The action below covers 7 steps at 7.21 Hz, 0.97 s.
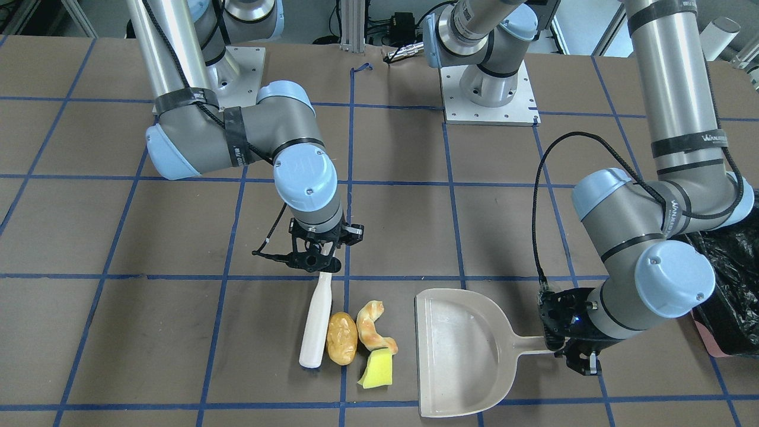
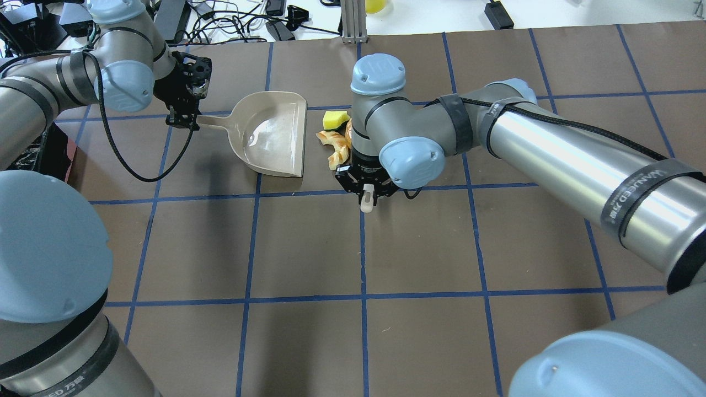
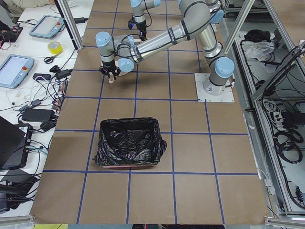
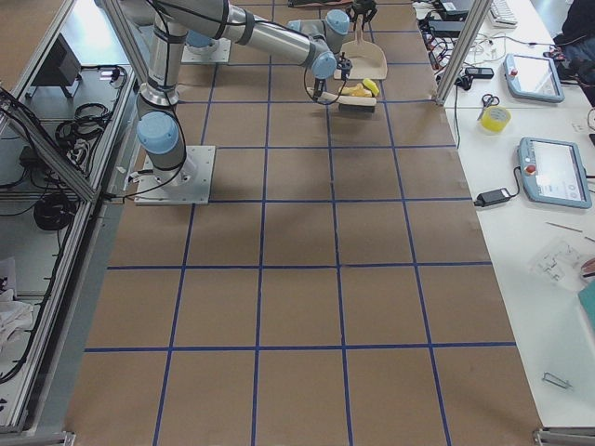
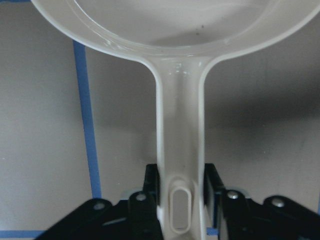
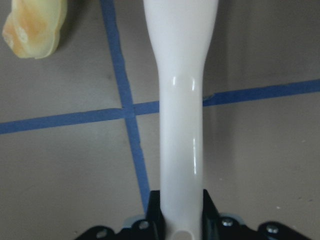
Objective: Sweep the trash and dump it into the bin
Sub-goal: 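Sweep the trash with the brush toward the dustpan held by left gripper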
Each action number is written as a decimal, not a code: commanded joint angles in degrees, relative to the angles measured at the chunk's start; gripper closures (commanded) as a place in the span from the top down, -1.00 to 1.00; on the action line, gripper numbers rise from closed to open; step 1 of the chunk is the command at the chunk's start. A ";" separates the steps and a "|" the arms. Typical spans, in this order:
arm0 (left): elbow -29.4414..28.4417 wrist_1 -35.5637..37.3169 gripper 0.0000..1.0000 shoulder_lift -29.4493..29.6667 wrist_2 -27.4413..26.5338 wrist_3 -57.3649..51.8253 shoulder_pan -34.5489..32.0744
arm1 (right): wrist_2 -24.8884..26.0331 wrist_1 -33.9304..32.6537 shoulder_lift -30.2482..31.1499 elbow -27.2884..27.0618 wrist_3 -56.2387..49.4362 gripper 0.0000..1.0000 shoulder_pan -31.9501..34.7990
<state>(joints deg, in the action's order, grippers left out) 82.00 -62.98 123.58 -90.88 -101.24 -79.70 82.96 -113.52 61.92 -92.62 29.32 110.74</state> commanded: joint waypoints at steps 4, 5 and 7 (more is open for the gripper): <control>-0.08 0.05 -1.00 -0.01 0.00 0.16 -0.01 | -8.40 -0.82 -9.78 15.24 14.25 -1.00 9.38; -0.08 0.05 -1.00 -0.01 0.00 0.17 -0.01 | -9.04 -1.18 -11.63 17.71 15.41 -1.00 10.97; -0.08 0.05 -1.00 -0.09 0.00 0.17 -0.01 | -12.01 -3.80 -13.57 20.80 18.74 -1.00 13.52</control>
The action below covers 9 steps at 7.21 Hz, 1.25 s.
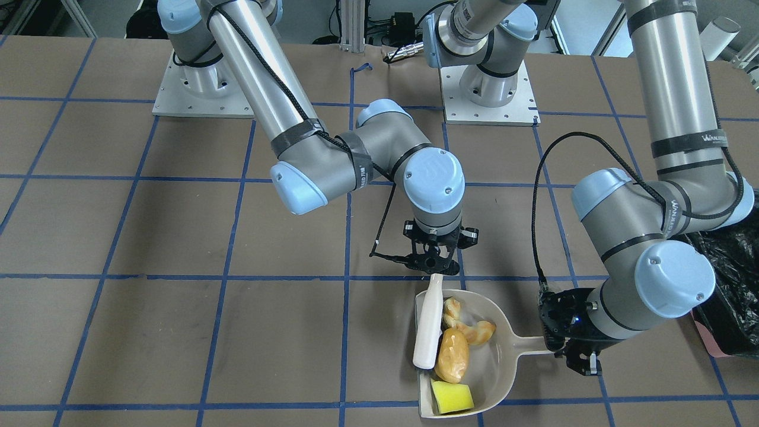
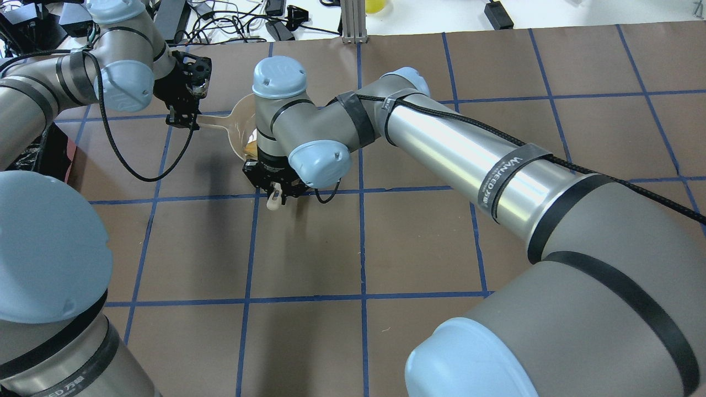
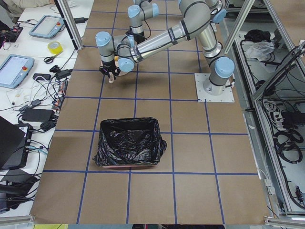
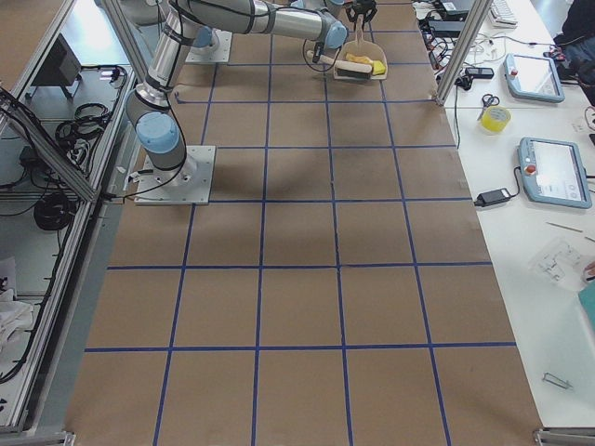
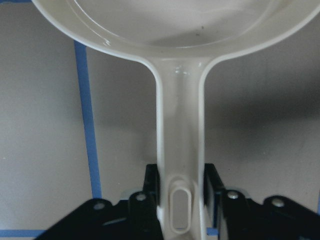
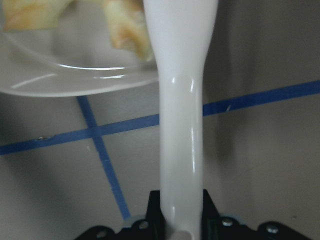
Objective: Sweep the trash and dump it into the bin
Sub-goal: 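Sweep the trash with the brush toward the dustpan held by left gripper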
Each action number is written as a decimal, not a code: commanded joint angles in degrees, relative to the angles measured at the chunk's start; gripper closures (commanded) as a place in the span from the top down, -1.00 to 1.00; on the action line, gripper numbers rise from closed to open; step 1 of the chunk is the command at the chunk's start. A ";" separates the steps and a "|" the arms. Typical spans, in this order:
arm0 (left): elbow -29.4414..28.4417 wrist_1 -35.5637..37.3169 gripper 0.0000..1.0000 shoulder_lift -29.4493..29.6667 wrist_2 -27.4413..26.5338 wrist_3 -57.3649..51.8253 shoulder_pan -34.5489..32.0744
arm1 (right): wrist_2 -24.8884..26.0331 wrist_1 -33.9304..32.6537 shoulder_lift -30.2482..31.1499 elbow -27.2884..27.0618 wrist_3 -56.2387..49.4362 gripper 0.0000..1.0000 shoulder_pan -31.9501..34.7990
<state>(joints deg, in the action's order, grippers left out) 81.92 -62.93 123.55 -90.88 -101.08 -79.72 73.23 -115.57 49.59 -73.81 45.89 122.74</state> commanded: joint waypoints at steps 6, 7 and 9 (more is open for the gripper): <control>0.08 0.00 -1.00 0.03 0.79 -0.08 0.09 | 3.94 3.14 2.86 -2.65 1.92 -1.00 0.58; 0.08 0.00 -1.00 0.03 0.88 -0.08 0.09 | 3.94 7.69 5.40 -2.83 1.92 -1.00 -0.04; 0.00 0.00 -1.00 -0.06 0.88 -0.08 0.09 | 7.69 16.48 10.33 -3.09 -0.43 -1.00 -4.76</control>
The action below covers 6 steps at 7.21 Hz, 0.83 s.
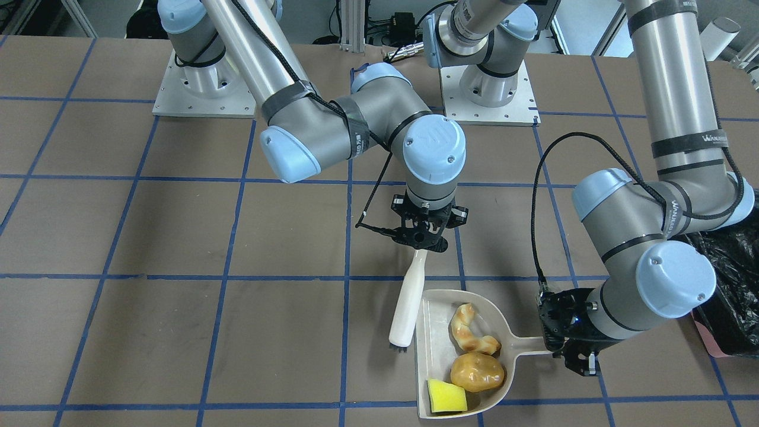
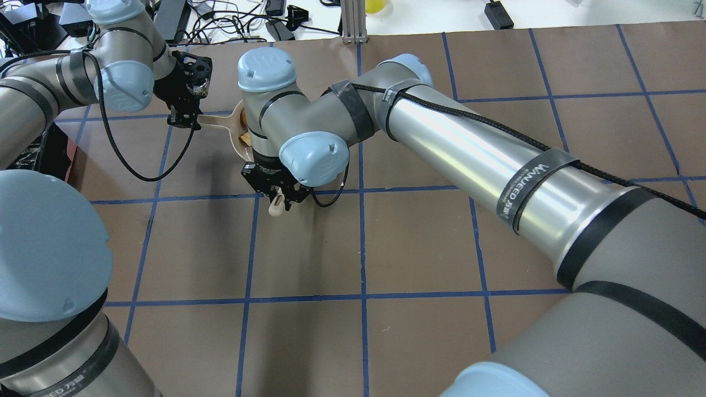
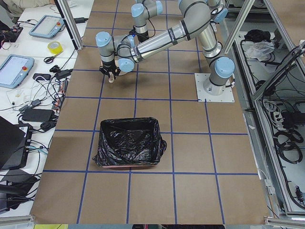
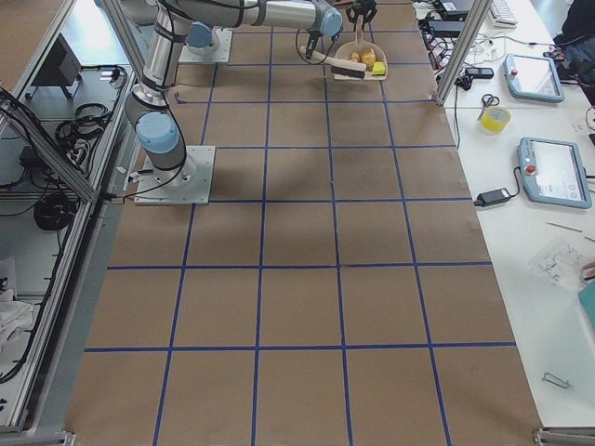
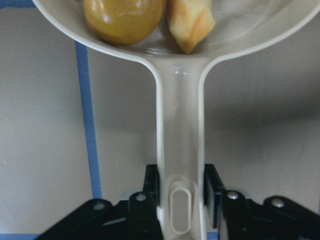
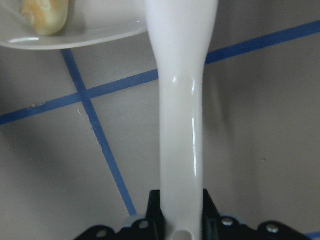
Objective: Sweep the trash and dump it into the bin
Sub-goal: 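Sweep the trash with the brush toward the dustpan held by left gripper, then carry the loaded dustpan with the left gripper toward the black bin while right gripper withdraws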
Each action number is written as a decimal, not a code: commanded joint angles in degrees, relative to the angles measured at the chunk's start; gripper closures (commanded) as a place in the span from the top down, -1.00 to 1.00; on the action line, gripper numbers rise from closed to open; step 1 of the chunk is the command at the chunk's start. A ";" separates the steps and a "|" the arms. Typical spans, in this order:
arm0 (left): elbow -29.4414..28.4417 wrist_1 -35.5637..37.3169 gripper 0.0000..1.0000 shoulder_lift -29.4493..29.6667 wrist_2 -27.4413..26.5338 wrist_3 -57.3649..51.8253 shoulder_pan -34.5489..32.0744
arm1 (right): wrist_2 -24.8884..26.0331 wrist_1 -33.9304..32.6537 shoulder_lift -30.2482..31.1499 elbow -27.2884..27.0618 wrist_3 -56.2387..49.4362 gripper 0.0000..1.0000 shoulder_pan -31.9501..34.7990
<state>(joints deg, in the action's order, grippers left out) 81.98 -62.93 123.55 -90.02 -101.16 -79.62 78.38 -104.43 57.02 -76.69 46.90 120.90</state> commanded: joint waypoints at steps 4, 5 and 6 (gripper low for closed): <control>-0.15 -1.31 -1.00 -1.90 7.22 -0.44 3.85 | 14.23 14.18 11.34 -8.61 -28.10 -1.00 -19.25; -0.24 -2.28 -1.00 -3.12 7.31 -0.88 5.34 | 14.43 12.17 13.36 -12.40 -33.31 -1.00 -24.78; -0.42 -4.11 -1.00 -4.70 7.22 -1.41 7.18 | 14.61 9.80 14.95 -14.78 -39.19 -1.00 -29.18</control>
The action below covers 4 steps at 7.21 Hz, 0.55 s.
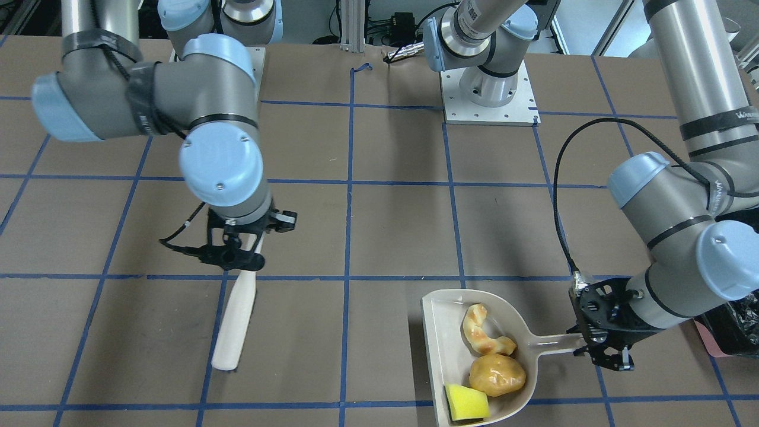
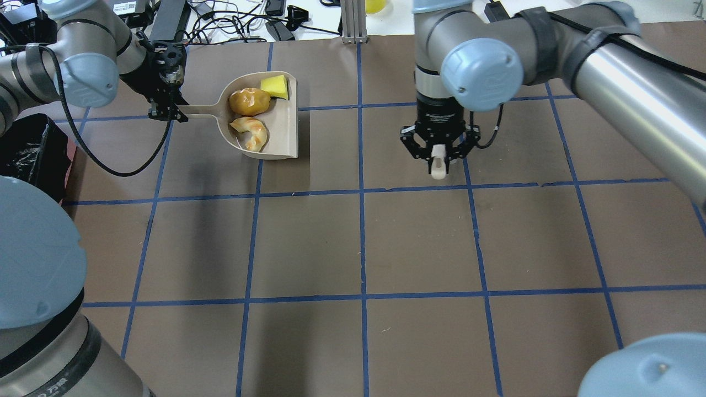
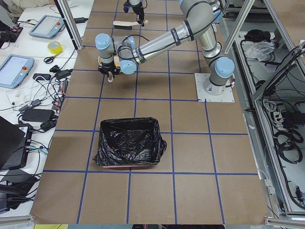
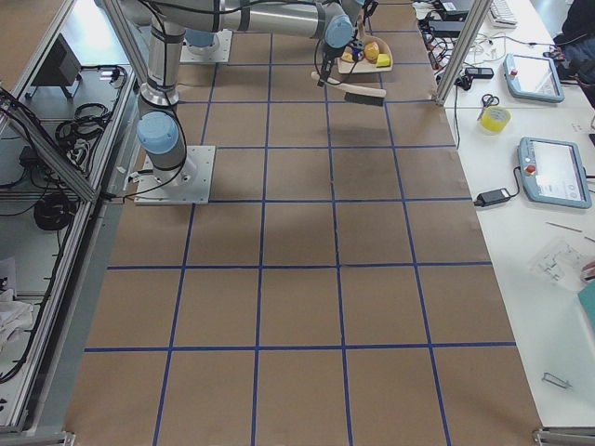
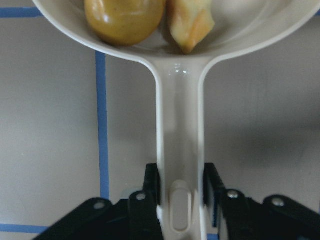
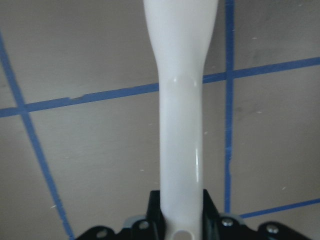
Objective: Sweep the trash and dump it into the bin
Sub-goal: 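Carry the loaded dustpan with the left gripper toward the black bin while right gripper withdraws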
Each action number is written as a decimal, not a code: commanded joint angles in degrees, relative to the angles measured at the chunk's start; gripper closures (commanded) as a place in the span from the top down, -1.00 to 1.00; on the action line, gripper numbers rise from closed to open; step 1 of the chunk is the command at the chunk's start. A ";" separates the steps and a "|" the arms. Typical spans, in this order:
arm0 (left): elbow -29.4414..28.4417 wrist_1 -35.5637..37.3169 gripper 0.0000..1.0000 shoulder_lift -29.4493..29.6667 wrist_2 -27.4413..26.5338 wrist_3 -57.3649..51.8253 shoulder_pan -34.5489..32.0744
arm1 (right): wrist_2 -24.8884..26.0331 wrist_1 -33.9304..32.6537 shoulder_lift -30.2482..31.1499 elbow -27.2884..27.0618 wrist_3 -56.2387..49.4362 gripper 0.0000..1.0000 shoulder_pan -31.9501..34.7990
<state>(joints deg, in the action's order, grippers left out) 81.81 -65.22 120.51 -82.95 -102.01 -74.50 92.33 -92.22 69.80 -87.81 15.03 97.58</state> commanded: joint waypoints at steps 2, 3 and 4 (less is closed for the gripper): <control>-4.62 -10.85 -1.00 -4.39 -0.20 -5.37 6.80 | 0.74 -4.55 2.45 -4.83 -15.94 -1.00 -14.75; -7.26 -16.38 -1.00 -5.88 -0.29 -9.23 10.30 | 0.83 -4.64 2.80 -4.83 -21.13 -1.00 -18.88; -10.07 -21.57 -1.00 -7.03 -0.37 -15.62 14.51 | 2.14 -4.81 2.63 -4.91 -28.58 -1.00 -23.01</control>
<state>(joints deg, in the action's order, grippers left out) 75.15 -80.24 115.09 -83.19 -111.05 -64.76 93.43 -96.74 72.37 -92.56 -5.12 79.97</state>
